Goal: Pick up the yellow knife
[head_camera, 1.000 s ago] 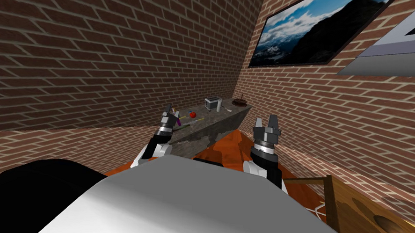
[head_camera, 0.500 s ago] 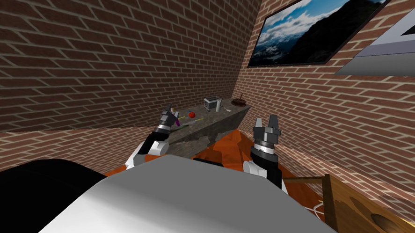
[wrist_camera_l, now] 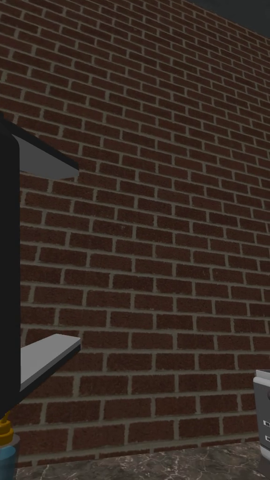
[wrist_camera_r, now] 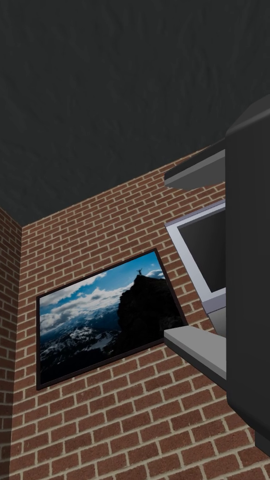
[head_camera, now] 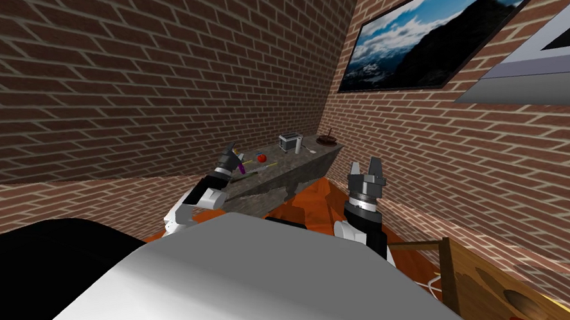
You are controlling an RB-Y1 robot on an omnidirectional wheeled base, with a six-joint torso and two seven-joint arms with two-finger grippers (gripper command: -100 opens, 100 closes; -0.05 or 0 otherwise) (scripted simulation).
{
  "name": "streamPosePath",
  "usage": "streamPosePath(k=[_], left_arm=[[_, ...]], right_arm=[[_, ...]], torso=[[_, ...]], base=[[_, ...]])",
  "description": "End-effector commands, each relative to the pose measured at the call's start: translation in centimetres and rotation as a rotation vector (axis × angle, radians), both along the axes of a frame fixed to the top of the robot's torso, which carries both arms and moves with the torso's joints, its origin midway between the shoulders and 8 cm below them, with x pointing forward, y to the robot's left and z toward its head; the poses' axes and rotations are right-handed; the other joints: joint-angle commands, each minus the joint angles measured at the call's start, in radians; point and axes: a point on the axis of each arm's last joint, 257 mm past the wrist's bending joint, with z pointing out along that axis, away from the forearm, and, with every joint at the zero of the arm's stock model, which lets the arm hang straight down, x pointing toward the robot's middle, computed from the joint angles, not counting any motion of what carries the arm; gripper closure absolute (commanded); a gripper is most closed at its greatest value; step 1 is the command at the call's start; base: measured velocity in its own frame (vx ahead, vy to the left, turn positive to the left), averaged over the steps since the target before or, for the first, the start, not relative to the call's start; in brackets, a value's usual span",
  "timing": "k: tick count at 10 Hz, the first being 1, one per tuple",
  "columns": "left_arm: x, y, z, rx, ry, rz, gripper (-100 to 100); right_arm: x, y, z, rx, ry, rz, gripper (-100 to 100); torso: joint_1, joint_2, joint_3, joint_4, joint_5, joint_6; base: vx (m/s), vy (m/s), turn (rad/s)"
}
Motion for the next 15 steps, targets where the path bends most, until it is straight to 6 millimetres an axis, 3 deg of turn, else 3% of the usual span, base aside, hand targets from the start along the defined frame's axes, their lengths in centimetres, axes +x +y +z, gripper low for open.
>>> streamPosePath(k=[1, 7, 15], left_arm=[[0.3, 0.4, -0.4, -0.005, 0.038, 0.002, -100], [1.7, 2.9, -1.2, -0.025, 0.161, -0.002, -100], [2.6, 5.7, -3.5, -0.072, 0.342, 0.014, -100]], right_arm=[[0.0, 0.0, 0.0, 0.0, 0.0, 0.0, 0], [0.0, 0.0, 0.0, 0.0, 0.0, 0.0, 0], [0.0, 0.0, 0.0, 0.0, 0.0, 0.0, 0]], torso=[[0.0, 0.0, 0.0, 0.0, 0.0, 0.0], [0.0, 0.0, 0.0, 0.0, 0.0, 0.0], [0.0, 0.0, 0.0, 0.0, 0.0, 0.0]], base=[[0.011, -0.018, -0.011], [0.013, -0.016, -0.024], [0.016, -0.019, -0.026]])
